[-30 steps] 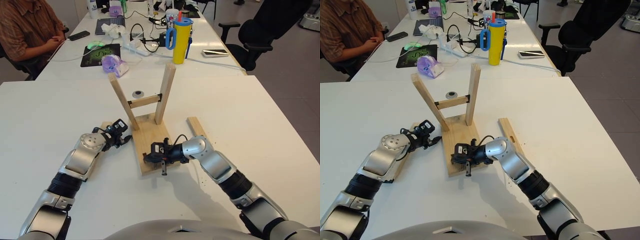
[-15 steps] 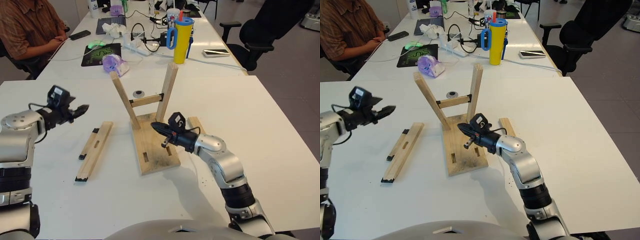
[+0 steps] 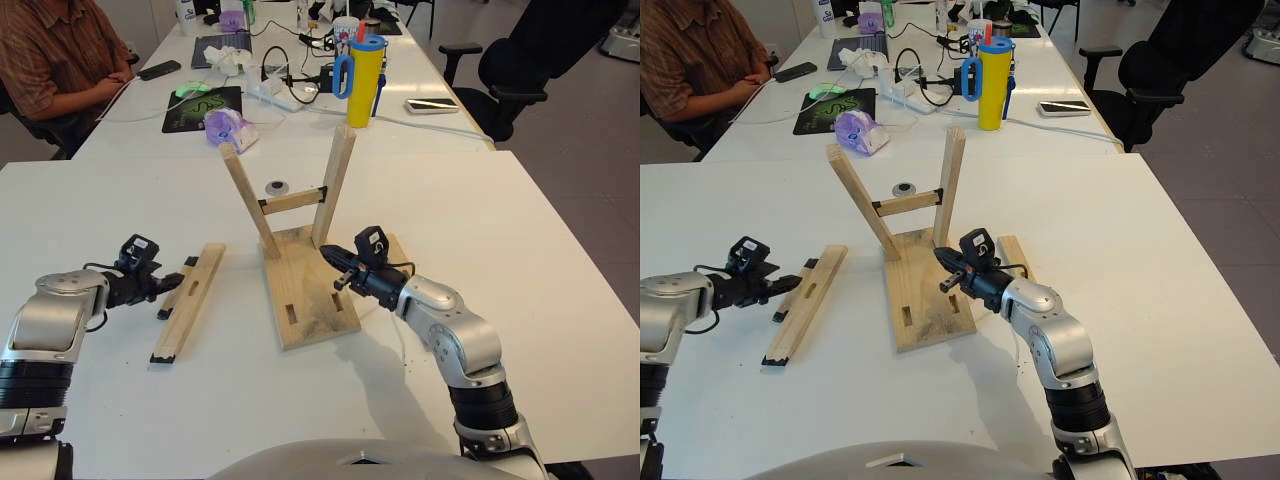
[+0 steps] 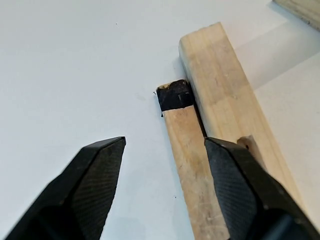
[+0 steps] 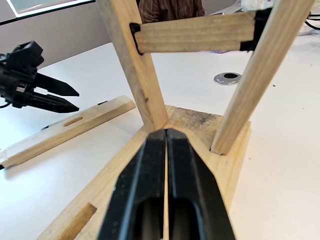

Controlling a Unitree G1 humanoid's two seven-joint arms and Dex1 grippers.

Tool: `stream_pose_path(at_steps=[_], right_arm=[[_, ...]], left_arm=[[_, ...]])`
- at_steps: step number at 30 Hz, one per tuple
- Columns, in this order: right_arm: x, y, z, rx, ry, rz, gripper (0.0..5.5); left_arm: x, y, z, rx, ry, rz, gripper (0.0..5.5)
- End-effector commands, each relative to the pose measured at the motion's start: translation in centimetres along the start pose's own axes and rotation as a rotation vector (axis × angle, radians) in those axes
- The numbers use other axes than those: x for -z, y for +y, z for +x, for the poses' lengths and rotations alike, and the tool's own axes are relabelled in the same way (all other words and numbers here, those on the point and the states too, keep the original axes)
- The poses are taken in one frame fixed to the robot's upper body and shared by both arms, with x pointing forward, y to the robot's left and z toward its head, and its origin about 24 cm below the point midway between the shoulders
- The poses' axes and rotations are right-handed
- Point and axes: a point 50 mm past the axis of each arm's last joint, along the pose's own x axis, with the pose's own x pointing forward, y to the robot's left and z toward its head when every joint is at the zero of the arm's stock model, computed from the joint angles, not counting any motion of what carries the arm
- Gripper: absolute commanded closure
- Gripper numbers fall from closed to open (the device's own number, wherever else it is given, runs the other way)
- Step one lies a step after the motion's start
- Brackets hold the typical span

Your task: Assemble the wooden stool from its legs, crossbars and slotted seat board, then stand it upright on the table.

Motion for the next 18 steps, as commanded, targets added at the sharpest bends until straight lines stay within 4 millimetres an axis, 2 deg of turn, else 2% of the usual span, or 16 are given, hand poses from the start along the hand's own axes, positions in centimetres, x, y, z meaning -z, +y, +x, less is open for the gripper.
stream_pose_path(at_steps=[1, 9, 18], right_arm=[[0.0, 0.0, 0.2, 0.004, -0.001, -0.005, 5.50], [0.0, 0.0, 0.2, 0.002, 0.002, 0.002, 5.50], [0.2, 0.2, 0.2, 0.011, 0.010, -0.013, 5.50]], left_arm=[[1.2, -0.1, 0.4, 0.024, 0.041, -0.018, 2.54], [2.5, -0.9, 0.6, 0.088, 0.062, -0.070, 2.54], [2.7, -1.3, 0.6, 0.094, 0.068, -0.086, 3.82]])
